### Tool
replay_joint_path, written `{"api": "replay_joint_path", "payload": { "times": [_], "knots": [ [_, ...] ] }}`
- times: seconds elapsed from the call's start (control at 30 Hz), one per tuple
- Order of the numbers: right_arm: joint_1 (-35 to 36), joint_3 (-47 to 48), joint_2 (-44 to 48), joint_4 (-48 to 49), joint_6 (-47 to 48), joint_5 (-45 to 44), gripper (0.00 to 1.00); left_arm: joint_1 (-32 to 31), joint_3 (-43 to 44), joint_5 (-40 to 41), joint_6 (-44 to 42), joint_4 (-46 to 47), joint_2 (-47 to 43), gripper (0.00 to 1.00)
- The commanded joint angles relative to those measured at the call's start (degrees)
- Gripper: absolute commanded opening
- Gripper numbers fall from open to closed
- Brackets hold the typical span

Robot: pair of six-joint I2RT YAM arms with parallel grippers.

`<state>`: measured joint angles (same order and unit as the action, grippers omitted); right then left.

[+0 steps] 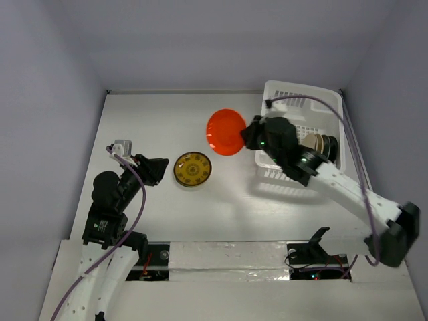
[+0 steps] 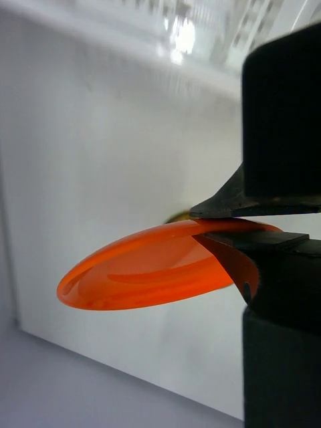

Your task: Unload the plates from the dish rack

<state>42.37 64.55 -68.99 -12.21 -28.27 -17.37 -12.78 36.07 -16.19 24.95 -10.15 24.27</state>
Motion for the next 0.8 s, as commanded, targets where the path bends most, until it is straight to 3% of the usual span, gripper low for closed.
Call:
{"api": "replay_joint_path", "payload": {
  "times": [0.0, 0.17, 0.43, 0.67, 0.77],
  "knots": [
    [5.0, 4.7, -11.8, 11.5, -3.4, 6.4, 0.00, 1.0, -0.1, 0.0, 0.1, 1.9, 0.4, 0.23],
    [7.2, 9.8, -23.8, 14.8, -6.8, 7.4, 0.00, 1.5, -0.1, -0.3, 0.0, 2.1, 1.0, 0.23],
    [7.2, 8.3, -32.3, 16.7, -10.9, 10.5, 0.02, 1.5, -0.1, -0.7, 0.0, 2.1, 1.0, 0.23],
    [7.2, 5.7, -35.9, 16.0, -11.8, 12.0, 0.24, 1.5, -0.2, -0.6, 0.0, 2.1, 0.6, 0.23],
    [7.2, 4.6, -33.5, 14.2, -11.3, 8.2, 0.41, 1.5, -0.2, -0.5, 0.0, 2.2, 0.4, 0.23]
  ]
}}
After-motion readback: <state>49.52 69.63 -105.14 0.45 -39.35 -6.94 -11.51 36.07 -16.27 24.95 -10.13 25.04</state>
